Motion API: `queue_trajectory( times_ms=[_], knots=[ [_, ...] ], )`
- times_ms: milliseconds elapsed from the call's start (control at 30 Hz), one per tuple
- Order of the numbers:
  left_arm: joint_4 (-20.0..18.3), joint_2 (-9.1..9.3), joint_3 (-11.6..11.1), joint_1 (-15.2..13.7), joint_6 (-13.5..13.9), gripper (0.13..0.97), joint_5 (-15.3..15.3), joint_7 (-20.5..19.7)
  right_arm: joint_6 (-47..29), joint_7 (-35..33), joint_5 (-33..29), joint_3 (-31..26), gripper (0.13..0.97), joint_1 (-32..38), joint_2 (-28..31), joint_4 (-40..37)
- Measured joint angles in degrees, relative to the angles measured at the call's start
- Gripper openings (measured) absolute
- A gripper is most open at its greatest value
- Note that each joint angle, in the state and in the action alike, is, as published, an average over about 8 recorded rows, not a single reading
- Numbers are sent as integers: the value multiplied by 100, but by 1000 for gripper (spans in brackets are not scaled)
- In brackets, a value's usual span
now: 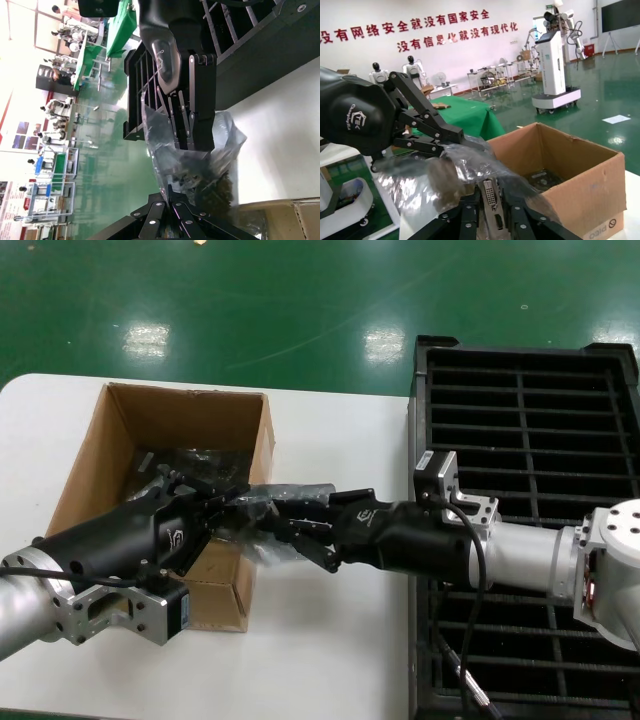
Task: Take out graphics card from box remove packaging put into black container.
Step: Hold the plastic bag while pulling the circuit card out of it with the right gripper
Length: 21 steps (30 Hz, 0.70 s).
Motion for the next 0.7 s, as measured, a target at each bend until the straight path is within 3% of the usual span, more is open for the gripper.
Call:
queue_trajectory(
  times_ms=[300, 700],
  knots=[
    [0, 0, 0, 0, 0, 140, 0, 0, 10, 33, -22, -16, 189, -41, 17, 93],
    [0, 0, 0, 0, 0, 140, 0, 0, 83, 283, 25, 4, 188, -376, 304, 1006]
  ],
)
